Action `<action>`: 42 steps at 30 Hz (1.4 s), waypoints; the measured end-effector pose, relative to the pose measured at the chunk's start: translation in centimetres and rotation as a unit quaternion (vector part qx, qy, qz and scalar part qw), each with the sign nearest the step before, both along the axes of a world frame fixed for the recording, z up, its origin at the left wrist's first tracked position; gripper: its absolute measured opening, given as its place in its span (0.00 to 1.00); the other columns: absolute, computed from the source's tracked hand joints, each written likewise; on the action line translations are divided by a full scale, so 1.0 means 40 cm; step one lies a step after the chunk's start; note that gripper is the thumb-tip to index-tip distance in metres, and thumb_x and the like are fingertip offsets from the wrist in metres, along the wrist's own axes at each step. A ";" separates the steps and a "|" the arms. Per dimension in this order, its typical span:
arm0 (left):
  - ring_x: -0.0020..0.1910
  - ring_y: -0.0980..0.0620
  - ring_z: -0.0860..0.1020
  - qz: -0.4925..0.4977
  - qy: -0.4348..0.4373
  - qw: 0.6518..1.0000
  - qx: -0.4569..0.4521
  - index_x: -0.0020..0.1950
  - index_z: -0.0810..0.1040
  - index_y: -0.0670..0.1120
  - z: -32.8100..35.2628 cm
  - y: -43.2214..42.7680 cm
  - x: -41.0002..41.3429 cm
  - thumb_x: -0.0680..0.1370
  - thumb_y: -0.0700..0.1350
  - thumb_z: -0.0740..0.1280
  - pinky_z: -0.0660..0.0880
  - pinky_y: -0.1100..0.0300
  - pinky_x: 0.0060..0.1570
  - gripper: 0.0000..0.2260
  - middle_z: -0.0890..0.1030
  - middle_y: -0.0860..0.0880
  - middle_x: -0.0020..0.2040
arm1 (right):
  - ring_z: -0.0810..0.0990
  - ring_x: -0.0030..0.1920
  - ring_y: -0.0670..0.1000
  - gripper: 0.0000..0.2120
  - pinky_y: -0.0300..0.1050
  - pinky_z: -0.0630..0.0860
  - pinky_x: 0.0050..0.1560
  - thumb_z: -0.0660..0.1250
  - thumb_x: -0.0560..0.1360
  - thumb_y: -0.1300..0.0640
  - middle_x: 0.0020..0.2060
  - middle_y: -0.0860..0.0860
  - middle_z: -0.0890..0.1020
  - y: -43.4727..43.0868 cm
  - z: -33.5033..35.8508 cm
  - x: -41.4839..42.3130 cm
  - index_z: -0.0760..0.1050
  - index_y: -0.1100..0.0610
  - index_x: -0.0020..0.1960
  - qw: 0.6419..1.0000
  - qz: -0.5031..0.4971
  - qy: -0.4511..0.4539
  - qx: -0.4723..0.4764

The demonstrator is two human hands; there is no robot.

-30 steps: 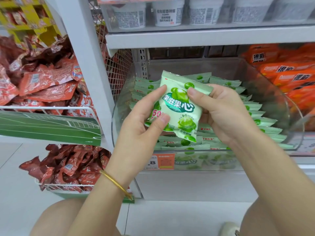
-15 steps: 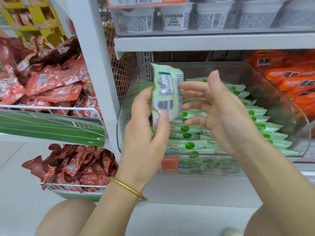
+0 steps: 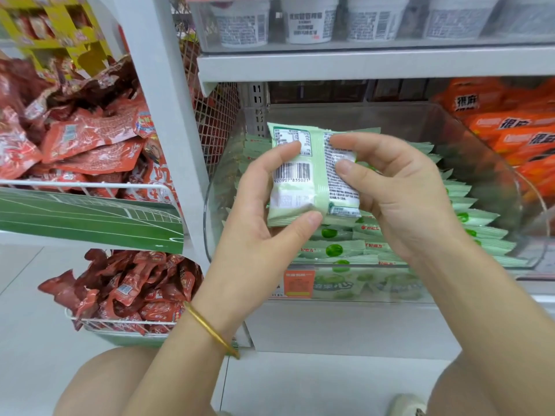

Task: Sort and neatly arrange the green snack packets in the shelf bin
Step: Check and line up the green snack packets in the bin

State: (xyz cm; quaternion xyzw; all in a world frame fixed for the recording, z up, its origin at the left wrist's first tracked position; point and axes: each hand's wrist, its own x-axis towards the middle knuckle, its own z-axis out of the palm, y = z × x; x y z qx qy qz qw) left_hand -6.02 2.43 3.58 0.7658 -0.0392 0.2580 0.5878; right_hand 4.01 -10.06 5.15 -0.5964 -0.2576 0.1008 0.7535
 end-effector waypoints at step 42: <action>0.37 0.49 0.81 0.254 0.140 0.779 0.556 0.47 0.80 0.46 -0.054 0.062 -0.070 0.72 0.39 0.58 0.57 0.33 0.67 0.12 0.81 0.52 0.40 | 0.84 0.41 0.50 0.05 0.47 0.82 0.36 0.70 0.73 0.60 0.42 0.52 0.84 0.060 -0.028 -0.007 0.78 0.55 0.48 0.977 -0.034 -0.116 -0.178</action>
